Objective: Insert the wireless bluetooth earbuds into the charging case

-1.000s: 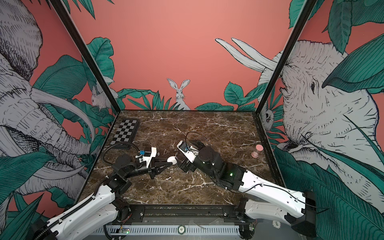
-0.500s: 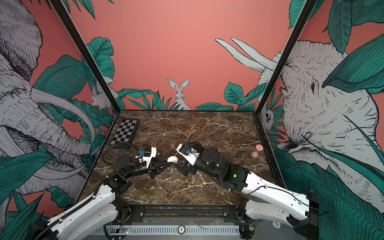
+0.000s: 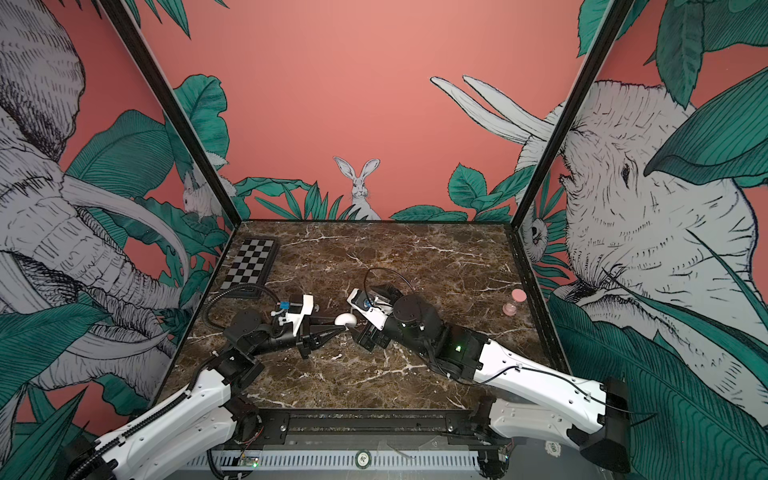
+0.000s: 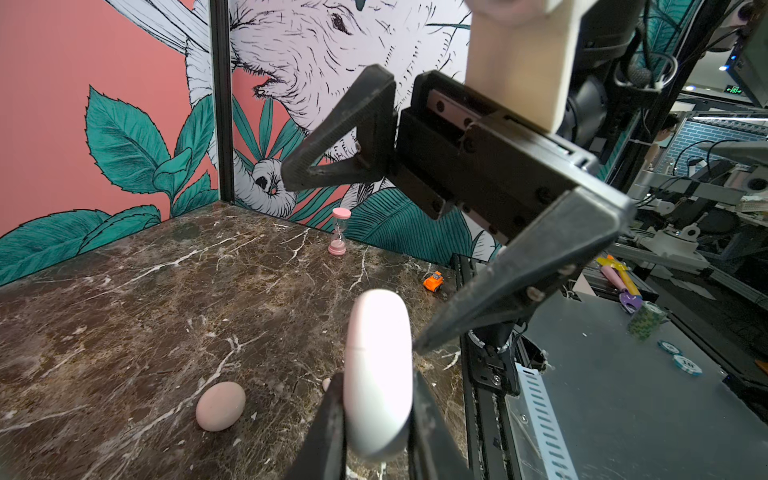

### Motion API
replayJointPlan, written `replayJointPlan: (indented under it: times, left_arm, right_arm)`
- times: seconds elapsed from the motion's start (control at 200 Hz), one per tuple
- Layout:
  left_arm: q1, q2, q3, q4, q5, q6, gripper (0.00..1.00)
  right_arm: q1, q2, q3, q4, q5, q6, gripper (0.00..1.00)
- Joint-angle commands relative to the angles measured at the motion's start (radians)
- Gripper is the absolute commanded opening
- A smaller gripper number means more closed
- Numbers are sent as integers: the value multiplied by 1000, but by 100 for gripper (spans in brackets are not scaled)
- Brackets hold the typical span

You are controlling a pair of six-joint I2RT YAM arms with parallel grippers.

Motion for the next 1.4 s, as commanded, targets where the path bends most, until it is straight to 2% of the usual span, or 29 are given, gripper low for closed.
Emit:
replayJointPlan:
  times: [0.0,0.47,1.045,1.175,1.32,1.395]
  left_arm:
    - [-5,-6,16,57,26,-17,0]
    - [-12,-7,6,114,73,-28,0]
    - [-31,-41,-13,157,78,-27,0]
    - [-31,-61,-21,153,36,-8,0]
    - [-44,-94,-46,166,-110,26,0]
    - [-58,-118,-73,227,-180,26,0]
  right_arm:
    - [6,-1,10,33,95,-3,98]
    - [4,-23,27,33,142,11,98]
    - [6,-33,49,-6,124,37,98]
    - [6,-48,66,-32,99,36,98]
    - [5,-105,125,-87,90,69,98]
    - [4,-117,172,-134,83,90,98]
